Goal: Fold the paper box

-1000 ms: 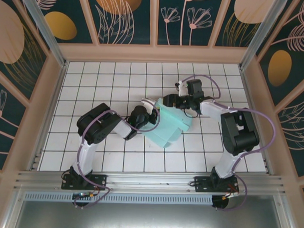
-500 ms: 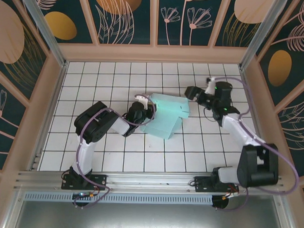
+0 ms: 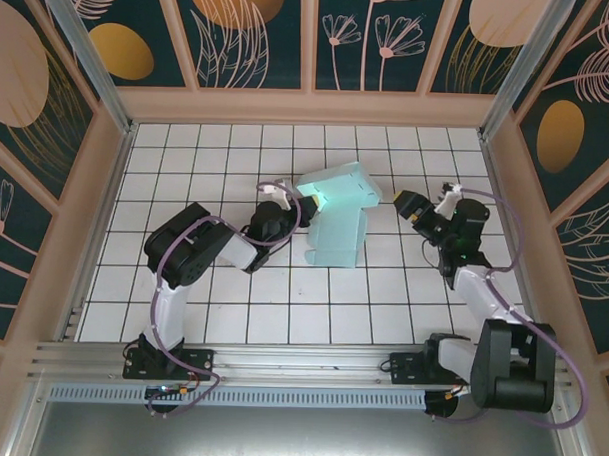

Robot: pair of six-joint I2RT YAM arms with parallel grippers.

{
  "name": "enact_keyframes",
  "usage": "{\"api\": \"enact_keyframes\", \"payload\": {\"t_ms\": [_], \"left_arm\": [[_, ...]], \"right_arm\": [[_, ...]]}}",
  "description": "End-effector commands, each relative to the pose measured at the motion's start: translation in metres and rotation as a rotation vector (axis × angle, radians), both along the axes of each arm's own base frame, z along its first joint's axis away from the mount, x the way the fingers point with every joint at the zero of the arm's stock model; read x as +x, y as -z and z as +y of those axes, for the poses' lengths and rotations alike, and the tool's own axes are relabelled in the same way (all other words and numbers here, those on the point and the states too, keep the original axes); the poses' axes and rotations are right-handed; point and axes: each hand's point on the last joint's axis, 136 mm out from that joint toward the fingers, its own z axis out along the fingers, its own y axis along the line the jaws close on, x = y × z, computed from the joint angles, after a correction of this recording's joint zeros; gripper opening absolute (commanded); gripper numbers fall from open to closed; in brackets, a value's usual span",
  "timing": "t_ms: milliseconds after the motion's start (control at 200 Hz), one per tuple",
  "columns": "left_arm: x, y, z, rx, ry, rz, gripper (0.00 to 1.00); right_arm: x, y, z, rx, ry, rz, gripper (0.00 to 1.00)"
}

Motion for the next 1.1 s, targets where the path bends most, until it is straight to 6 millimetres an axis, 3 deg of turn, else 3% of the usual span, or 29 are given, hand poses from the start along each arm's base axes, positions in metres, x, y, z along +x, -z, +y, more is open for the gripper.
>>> {"api": "enact_keyframes", "payload": {"t_ms": [0,140,420,545,741,1096], "left_arm": [[0.000,-0.048,-0.008,-0.142,0.045,-0.073,0.00],[0.001,-0.046,-0.007,-0.165,0.037,-0.060,0.00],[0.001,-0.046,-0.010,-0.152,0.050,-0.070,0.00],[0.002,-0.040,-0.010,-0.141,0.044,-0.060,0.00],[0.004,-0.034,-0.011,-0.147,0.040,-0.036,0.00],[0.009,-0.027,-0.007,-0.173,0.038,-0.001,0.00]], "right_arm": [[-0.005,-0.033,0.039,0.044,-0.169,-0.117,0.74],[-0.006,-0.045,0.055,0.072,-0.215,-0.152,0.68],[-0.004,-0.044,0.060,0.125,-0.236,-0.125,0.60],[-0.004,-0.046,0.074,0.145,-0.296,-0.116,0.58],[-0.007,-0.045,0.086,0.149,-0.340,-0.114,0.59],[-0.020,-0.045,0.080,0.133,-0.317,-0.136,0.66]]}}
